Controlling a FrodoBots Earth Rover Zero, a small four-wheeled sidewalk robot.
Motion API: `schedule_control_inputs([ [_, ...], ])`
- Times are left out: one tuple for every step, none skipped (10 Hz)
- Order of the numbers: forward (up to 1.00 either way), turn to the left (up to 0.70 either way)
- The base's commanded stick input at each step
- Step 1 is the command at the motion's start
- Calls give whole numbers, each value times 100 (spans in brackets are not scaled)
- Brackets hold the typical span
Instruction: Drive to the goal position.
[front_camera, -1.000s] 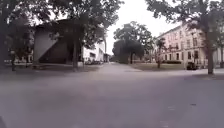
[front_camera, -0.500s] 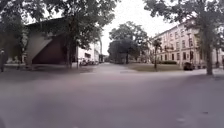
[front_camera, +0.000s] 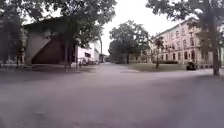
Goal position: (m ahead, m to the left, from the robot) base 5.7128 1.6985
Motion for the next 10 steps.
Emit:
schedule_control_inputs([
  [85,0],
  [85,-18],
  [85,-34],
  [85,-28],
  [85,-8],
  [85,0],
  [85,0],
  [85,0],
  [85,0],
  [85,0],
])
